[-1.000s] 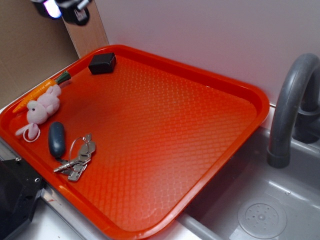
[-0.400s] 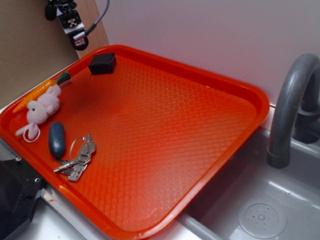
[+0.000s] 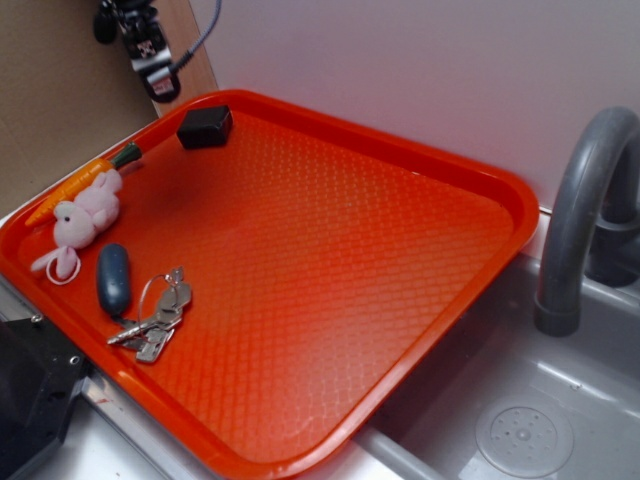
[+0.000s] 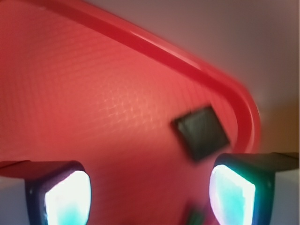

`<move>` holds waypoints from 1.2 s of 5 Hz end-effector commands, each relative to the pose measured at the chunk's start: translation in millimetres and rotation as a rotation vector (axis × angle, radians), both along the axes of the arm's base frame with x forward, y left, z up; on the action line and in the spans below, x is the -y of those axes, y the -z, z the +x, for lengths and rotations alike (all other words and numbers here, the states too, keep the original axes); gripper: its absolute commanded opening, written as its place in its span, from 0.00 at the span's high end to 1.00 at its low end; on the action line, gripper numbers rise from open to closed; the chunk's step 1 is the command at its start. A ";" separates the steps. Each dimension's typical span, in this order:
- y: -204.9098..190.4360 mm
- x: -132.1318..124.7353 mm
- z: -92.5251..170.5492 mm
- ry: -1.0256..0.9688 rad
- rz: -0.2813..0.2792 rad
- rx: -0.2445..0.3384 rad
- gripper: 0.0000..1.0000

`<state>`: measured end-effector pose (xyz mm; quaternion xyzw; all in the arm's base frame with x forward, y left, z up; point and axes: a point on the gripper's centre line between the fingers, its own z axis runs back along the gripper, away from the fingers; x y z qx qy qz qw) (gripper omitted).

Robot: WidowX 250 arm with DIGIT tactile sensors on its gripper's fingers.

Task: Grab the black box.

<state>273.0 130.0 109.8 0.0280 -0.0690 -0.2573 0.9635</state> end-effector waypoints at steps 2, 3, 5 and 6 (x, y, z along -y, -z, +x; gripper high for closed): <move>16.9 -52.4 79.5 0.280 0.029 0.026 0.00; 28.8 -36.6 79.7 0.334 0.055 -0.023 0.00; 55.0 -35.9 79.7 0.356 0.102 -0.087 0.00; 69.6 -31.0 80.2 0.375 0.090 -0.112 0.00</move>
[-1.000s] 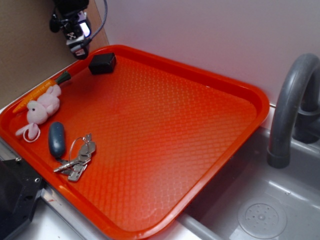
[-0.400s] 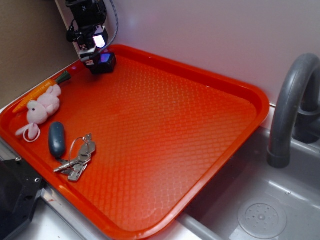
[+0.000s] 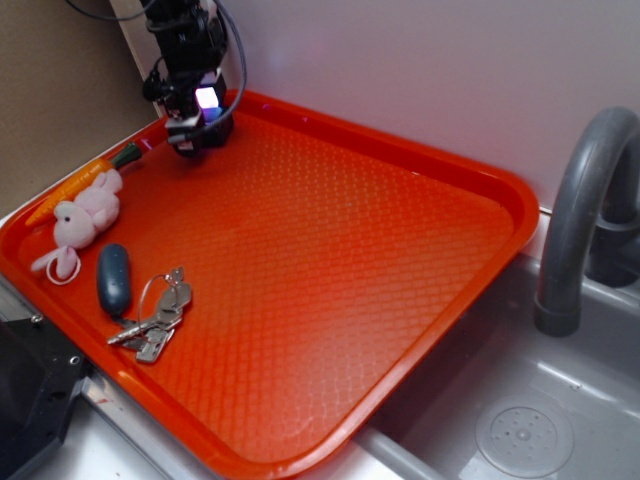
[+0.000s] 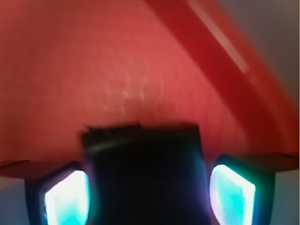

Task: Grab the black box.

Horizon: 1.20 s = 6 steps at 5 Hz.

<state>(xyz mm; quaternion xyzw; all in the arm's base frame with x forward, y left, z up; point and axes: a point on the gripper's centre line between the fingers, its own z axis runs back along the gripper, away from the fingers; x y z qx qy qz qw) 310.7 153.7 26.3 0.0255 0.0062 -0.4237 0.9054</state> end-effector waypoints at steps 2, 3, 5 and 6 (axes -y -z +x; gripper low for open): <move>-41.6 13.4 18.8 0.074 -0.028 0.063 1.00; -92.0 38.2 5.4 -0.009 0.021 0.107 1.00; -187.5 44.4 -22.4 -0.496 0.206 0.041 1.00; -230.9 54.9 -47.7 -0.714 0.157 0.053 1.00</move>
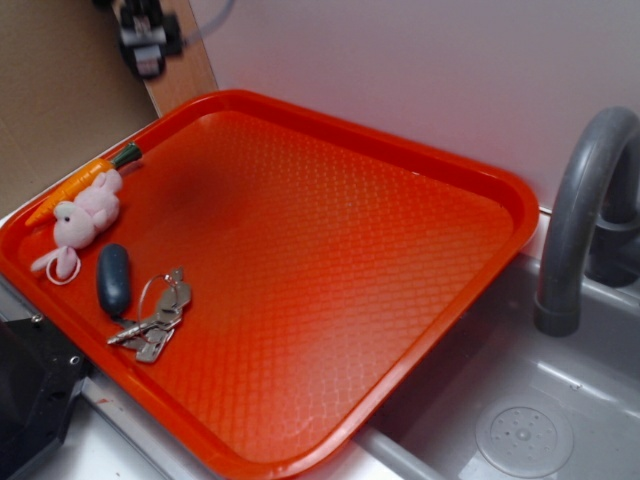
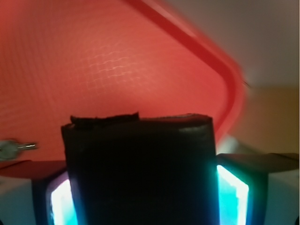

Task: Grab the black box.

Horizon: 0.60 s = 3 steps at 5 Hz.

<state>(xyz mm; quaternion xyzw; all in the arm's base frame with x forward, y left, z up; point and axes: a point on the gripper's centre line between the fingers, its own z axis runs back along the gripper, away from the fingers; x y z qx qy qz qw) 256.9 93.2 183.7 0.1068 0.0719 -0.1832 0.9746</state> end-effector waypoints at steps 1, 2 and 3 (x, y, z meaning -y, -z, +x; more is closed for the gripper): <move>-86.1 15.9 -7.5 -0.198 -0.039 0.156 1.00; -90.8 30.0 -14.4 -0.169 -0.031 0.162 1.00; -87.8 33.9 -16.3 -0.162 -0.041 0.168 1.00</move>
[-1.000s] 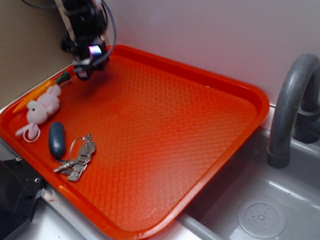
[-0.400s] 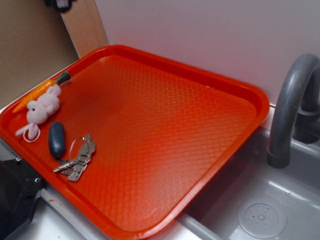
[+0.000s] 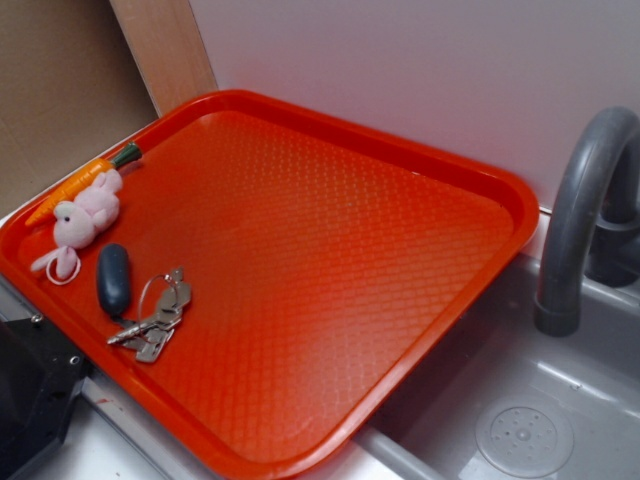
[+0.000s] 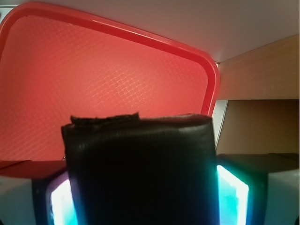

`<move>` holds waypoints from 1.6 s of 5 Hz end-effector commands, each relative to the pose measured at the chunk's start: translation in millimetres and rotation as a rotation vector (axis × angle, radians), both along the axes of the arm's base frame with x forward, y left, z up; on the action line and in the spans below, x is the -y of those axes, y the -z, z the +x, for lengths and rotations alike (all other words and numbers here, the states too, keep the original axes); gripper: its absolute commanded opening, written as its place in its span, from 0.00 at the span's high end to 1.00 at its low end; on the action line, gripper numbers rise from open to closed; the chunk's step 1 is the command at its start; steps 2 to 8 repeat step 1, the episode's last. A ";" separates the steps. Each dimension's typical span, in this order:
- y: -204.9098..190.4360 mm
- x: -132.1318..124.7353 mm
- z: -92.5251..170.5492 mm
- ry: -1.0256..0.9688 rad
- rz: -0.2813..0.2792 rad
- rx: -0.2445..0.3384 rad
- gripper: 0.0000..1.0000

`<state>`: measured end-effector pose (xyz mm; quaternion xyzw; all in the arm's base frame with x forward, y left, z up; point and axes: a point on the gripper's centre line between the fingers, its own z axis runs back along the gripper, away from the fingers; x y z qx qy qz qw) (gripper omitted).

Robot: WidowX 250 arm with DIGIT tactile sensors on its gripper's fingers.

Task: Grab the black box.

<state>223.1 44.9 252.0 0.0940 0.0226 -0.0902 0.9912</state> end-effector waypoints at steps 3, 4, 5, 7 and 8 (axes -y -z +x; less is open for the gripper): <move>-13.8 -18.5 20.0 0.014 -0.005 0.042 1.00; -13.8 -18.5 20.0 0.014 -0.005 0.042 1.00; -13.8 -18.5 20.0 0.014 -0.005 0.042 1.00; -13.8 -18.5 20.0 0.014 -0.005 0.042 1.00; -13.8 -18.5 20.0 0.014 -0.005 0.042 1.00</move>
